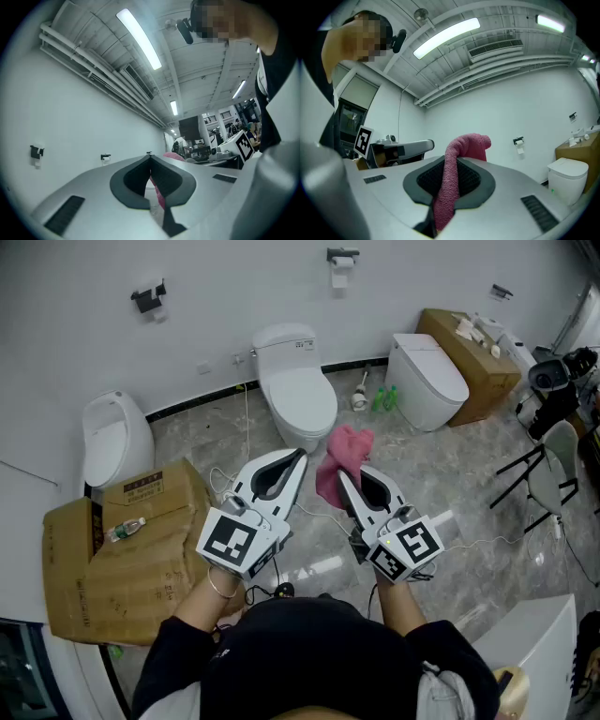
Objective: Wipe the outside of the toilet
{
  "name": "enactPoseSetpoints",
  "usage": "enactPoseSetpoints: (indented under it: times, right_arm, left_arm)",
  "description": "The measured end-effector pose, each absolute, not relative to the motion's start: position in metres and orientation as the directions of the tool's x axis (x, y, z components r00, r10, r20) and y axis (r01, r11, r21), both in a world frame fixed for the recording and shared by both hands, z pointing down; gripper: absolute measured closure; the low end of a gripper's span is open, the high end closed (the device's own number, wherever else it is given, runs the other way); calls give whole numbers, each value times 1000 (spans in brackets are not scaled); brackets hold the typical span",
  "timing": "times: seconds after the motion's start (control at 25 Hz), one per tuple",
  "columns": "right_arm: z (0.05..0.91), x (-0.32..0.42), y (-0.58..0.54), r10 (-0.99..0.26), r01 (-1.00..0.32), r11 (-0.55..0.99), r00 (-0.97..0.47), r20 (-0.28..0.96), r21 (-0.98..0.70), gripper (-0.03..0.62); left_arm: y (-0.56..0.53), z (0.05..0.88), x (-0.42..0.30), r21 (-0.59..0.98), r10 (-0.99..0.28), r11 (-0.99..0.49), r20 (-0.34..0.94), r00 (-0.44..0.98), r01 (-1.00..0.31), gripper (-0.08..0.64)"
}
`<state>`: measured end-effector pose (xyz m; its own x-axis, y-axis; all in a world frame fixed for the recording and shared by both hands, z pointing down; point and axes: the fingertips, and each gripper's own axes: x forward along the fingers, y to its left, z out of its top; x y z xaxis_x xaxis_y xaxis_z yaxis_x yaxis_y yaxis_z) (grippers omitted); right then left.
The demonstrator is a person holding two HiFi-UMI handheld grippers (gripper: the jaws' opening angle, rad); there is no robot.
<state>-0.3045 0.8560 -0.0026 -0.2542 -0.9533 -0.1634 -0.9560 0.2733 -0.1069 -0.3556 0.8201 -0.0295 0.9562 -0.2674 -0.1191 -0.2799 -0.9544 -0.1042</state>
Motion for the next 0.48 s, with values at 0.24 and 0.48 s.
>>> enactPoseSetpoints:
  times: [0.24, 0.48]
  right_arm:
    - [1, -293, 862, -953, -957, 265, -240, -187, -120, 537]
    - [1, -265, 870, -952, -953, 256, -219, -212, -162, 537]
  left_arm:
    - [820, -26, -344, -114, -260, -956, -105, 960, -272, 551]
    - [826, -29, -321, -125, -253, -957, -76, 965, -261, 551]
